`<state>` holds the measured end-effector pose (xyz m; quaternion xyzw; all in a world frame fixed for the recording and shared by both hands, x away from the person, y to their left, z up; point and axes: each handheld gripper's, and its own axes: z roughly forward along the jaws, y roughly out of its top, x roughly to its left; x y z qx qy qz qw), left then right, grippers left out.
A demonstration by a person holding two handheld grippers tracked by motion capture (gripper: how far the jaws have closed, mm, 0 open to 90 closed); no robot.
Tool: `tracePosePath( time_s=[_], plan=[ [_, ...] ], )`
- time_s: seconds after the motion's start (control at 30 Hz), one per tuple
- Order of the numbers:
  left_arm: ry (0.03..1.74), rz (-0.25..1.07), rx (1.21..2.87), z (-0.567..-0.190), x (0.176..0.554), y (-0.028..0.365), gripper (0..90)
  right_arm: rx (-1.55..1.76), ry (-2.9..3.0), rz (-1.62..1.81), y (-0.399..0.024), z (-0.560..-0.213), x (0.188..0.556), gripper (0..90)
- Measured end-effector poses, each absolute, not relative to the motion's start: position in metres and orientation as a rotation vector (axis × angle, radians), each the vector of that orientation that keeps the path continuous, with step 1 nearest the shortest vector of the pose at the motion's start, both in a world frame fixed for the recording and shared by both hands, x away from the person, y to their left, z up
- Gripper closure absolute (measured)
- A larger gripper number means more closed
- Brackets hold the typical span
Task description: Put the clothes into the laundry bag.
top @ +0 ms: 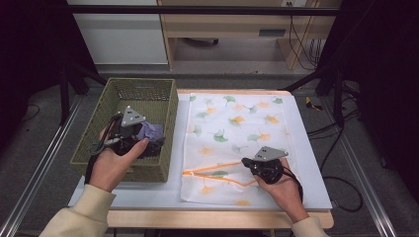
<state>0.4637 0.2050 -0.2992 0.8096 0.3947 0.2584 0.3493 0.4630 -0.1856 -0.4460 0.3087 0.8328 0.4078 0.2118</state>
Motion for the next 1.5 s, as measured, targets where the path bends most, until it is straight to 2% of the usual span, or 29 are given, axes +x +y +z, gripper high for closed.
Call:
tracePosePath(
  time_s=[0.47,0.73,1.1,1.5],
  plan=[
    [1.075,0.666,2.179,-0.304,0.479,0.225,7.9,0.855,2.322,1.127,-0.186,-0.447,0.463,88.8],
    [1.107,0.660,2.301,-0.327,0.513,0.240,7.1,0.851,2.331,1.117,-0.185,-0.448,0.462,88.8],
    [1.191,0.618,2.254,-0.360,0.566,0.269,8.2,0.839,2.337,1.100,-0.186,-0.450,0.461,88.8],
    [1.172,0.508,2.276,-0.388,0.586,0.280,6.3,0.838,2.349,1.082,-0.186,-0.452,0.462,88.7]
  ],
)
